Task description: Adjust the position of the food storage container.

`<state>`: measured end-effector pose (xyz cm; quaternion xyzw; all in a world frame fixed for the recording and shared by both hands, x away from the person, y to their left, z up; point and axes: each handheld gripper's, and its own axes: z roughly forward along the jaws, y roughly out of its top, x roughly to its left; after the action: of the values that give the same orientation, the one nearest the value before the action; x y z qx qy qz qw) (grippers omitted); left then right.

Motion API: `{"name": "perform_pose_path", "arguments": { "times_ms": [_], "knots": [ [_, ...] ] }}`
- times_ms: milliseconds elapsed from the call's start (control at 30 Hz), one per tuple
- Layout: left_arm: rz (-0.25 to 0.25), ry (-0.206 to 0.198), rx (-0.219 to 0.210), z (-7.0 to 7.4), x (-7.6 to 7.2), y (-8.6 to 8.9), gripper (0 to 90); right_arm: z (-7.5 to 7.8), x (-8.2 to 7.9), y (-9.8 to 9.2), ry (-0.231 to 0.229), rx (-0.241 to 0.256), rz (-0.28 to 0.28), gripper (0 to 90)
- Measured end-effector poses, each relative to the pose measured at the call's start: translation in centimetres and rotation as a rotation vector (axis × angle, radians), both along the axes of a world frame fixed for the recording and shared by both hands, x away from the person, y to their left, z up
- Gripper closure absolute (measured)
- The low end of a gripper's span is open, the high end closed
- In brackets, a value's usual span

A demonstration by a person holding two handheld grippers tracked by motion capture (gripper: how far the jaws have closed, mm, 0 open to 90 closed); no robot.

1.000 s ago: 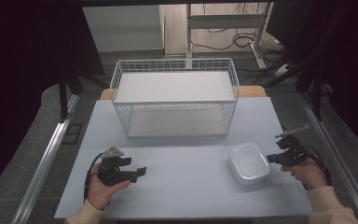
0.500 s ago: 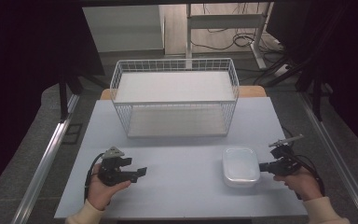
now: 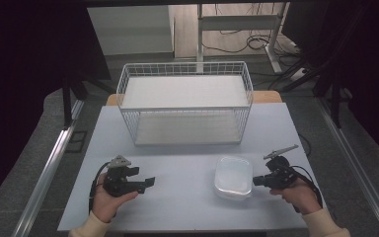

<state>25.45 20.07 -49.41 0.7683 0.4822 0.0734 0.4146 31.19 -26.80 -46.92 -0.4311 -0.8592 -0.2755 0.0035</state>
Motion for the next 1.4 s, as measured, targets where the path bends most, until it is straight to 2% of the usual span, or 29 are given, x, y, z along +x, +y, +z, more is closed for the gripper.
{"name": "perform_pose_path", "arguments": {
  "times_ms": [233, 667, 967, 1400],
  "knots": [
    [0.002, -0.001, -0.001, 0.0, 0.1, 0.1, 21.5, -0.3, 0.3, 2.1, 0.005, 0.024, 0.040, 89.5],
    [0.008, 0.004, -0.002, -0.2, 0.1, 0.2, 21.5, -0.1, 1.3, 5.4, -0.027, 0.047, 0.082, 89.5],
    [0.012, 0.003, -0.005, -0.1, 0.1, 0.3, 21.6, -0.4, 1.9, 8.2, -0.039, 0.044, 0.131, 89.5],
    [0.021, -0.001, -0.008, 0.0, 0.1, 0.6, 21.5, -1.1, 2.5, 11.5, -0.052, 0.046, 0.170, 89.6]
  ]
}}
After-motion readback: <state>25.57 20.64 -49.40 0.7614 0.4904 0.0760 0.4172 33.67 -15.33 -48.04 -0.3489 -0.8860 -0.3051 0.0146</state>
